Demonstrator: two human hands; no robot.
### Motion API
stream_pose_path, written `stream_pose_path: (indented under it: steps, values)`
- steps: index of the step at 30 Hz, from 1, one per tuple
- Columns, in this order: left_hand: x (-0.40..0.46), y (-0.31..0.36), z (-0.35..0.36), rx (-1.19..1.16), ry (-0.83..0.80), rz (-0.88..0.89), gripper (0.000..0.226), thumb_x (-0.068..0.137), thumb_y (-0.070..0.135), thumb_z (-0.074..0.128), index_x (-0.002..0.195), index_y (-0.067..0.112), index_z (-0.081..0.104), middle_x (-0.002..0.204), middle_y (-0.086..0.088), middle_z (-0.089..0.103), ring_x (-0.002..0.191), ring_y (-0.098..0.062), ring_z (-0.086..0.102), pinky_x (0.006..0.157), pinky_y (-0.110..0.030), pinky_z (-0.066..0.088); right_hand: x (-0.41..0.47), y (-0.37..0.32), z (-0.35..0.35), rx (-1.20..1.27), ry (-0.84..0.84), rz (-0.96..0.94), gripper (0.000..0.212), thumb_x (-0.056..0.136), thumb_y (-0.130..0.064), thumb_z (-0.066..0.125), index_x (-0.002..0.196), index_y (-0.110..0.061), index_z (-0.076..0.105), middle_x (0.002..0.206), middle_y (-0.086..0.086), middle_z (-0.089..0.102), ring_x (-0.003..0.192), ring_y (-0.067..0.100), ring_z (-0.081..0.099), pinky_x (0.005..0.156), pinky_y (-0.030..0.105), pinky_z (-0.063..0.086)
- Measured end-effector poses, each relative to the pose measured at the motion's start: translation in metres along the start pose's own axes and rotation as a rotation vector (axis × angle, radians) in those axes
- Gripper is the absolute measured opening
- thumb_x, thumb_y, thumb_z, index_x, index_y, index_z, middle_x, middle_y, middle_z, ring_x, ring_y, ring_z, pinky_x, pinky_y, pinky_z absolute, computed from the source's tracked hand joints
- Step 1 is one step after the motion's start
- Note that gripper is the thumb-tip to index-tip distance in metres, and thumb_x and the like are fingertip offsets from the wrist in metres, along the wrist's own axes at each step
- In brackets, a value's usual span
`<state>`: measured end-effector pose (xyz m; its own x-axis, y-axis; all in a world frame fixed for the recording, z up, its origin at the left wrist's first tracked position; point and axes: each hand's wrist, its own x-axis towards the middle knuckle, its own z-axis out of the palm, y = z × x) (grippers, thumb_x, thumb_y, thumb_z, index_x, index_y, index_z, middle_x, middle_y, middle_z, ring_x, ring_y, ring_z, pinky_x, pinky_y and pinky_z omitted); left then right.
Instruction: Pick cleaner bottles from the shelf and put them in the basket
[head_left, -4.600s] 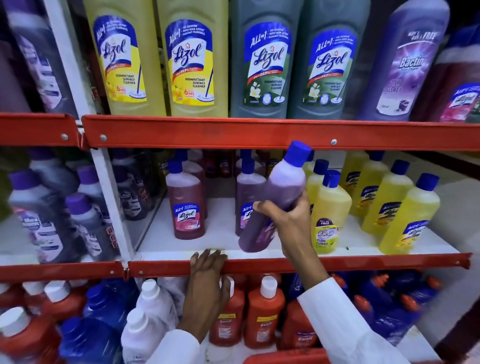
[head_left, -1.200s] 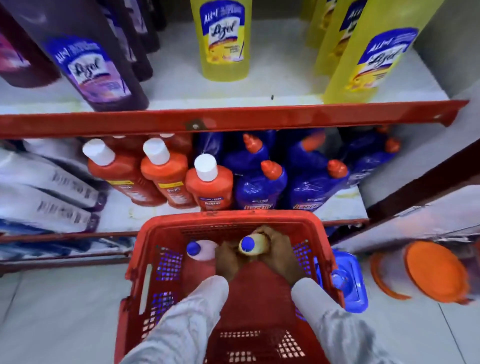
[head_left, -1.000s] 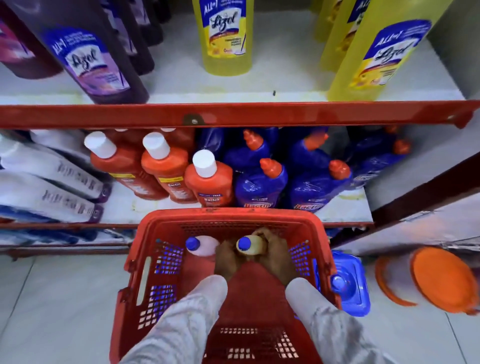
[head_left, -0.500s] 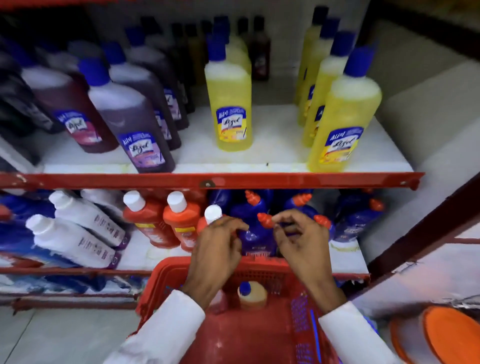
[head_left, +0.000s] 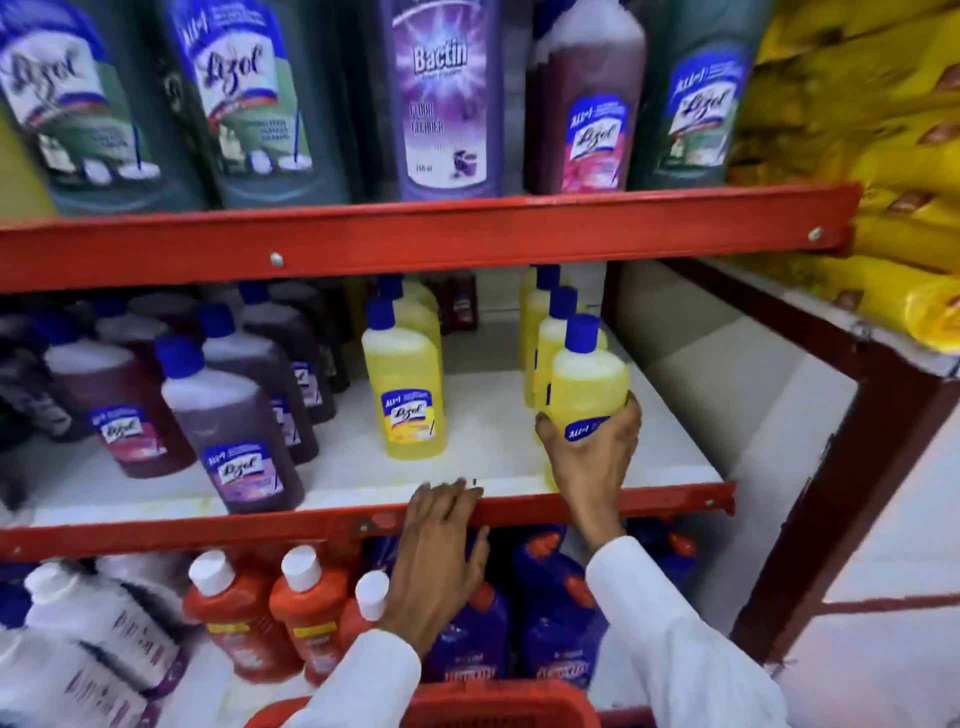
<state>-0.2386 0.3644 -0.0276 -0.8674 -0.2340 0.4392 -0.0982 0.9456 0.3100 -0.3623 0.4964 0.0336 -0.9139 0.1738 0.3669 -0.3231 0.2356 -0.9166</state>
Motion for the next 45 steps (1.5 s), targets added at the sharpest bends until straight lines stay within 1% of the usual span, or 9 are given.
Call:
stream_pose_path:
  steps: [5, 10, 13, 16, 20, 24, 27, 35, 45]
  values:
    - [0.004, -0.001, -0.003, -0.074, -0.046, -0.03, 0.05, 0.08, 0.019, 0.061, 0.13, 0.025, 0.053, 0.138, -0.002, 0.057, 0.131, -0.019, 0.047, 0.123, -0.042, 0.021, 0.02, -0.003, -0.011, 0.24, -0.21, -0.004, 0.087, 0.07, -0.029, 0.087, 0.138, -0.013, 0.035, 0.131, 0.008, 0.053, 0.119, 0.025, 0.057, 0.09, 0.033, 0.052]
    - [0.005, 0.003, -0.007, -0.121, -0.054, -0.049, 0.052, 0.078, 0.013, 0.063, 0.129, 0.024, 0.056, 0.14, -0.004, 0.056, 0.132, -0.02, 0.047, 0.123, -0.038, 0.018, 0.028, -0.031, -0.032, 0.778, -0.49, 0.113, 0.055, 0.063, -0.029, 0.076, 0.114, -0.013, 0.062, 0.096, 0.006, 0.068, 0.083, 0.024, 0.067, 0.077, 0.044, 0.056]
    - [0.005, 0.003, -0.007, -0.134, -0.048, -0.043, 0.053, 0.077, 0.011, 0.063, 0.128, 0.024, 0.057, 0.139, -0.004, 0.058, 0.131, -0.02, 0.048, 0.122, -0.037, 0.019, 0.022, -0.038, -0.039, 1.086, -0.807, 0.206, 0.071, 0.059, -0.03, 0.08, 0.123, -0.007, 0.057, 0.093, 0.008, 0.063, 0.076, 0.025, 0.062, 0.073, 0.041, 0.053]
    - [0.006, 0.004, -0.008, -0.146, -0.049, -0.042, 0.054, 0.076, 0.01, 0.063, 0.128, 0.023, 0.057, 0.138, -0.004, 0.058, 0.131, -0.02, 0.048, 0.122, -0.039, 0.021, 0.016, -0.04, -0.044, 1.071, -0.916, 0.216, 0.077, 0.06, -0.023, 0.073, 0.132, -0.005, 0.05, 0.097, 0.01, 0.06, 0.077, 0.026, 0.06, 0.074, 0.041, 0.05]
    - [0.006, 0.005, -0.01, -0.147, -0.056, -0.048, 0.054, 0.076, 0.009, 0.063, 0.128, 0.022, 0.058, 0.138, -0.005, 0.059, 0.131, -0.02, 0.048, 0.121, -0.04, 0.022, 0.006, -0.042, -0.047, 0.702, -0.637, 0.124, 0.062, 0.058, -0.033, 0.078, 0.112, -0.008, 0.06, 0.096, 0.009, 0.063, 0.082, 0.025, 0.063, 0.078, 0.046, 0.053]
    - [0.007, 0.008, -0.011, -0.135, -0.048, -0.059, 0.053, 0.074, 0.009, 0.064, 0.125, 0.023, 0.06, 0.136, -0.005, 0.061, 0.13, -0.02, 0.05, 0.122, -0.042, 0.023, 0.002, -0.044, -0.039, 0.296, -0.23, 0.002, 0.086, 0.052, -0.045, 0.092, 0.122, -0.027, 0.044, 0.111, -0.007, 0.063, 0.096, 0.011, 0.065, 0.079, 0.033, 0.058]
    - [0.006, 0.01, -0.011, -0.137, -0.054, -0.079, 0.053, 0.074, 0.008, 0.064, 0.125, 0.023, 0.06, 0.136, -0.006, 0.06, 0.13, -0.02, 0.05, 0.122, -0.042, 0.021, 0.009, -0.035, -0.028, 0.161, -0.06, -0.053, 0.098, 0.052, -0.036, 0.098, 0.128, -0.018, 0.04, 0.117, -0.002, 0.056, 0.104, 0.017, 0.056, 0.086, 0.031, 0.051]
    - [0.006, 0.01, -0.01, -0.143, -0.038, -0.089, 0.053, 0.074, 0.009, 0.064, 0.125, 0.023, 0.059, 0.136, -0.005, 0.06, 0.129, -0.019, 0.05, 0.123, -0.041, 0.02, 0.022, -0.014, -0.008, 0.017, 0.003, -0.132, 0.099, 0.049, -0.033, 0.098, 0.126, -0.008, 0.042, 0.113, -0.004, 0.047, 0.103, 0.013, 0.047, 0.083, 0.027, 0.043]
    - [0.007, 0.024, -0.027, -0.007, -0.018, -0.067, 0.052, 0.086, 0.029, 0.056, 0.137, 0.028, 0.046, 0.149, -0.001, 0.047, 0.14, -0.021, 0.037, 0.12, -0.041, 0.028, 0.021, -0.008, -0.015, -0.004, -0.032, -0.094, 0.115, 0.048, -0.045, 0.097, 0.139, -0.011, 0.035, 0.134, 0.01, 0.049, 0.125, 0.03, 0.051, 0.096, 0.039, 0.052]
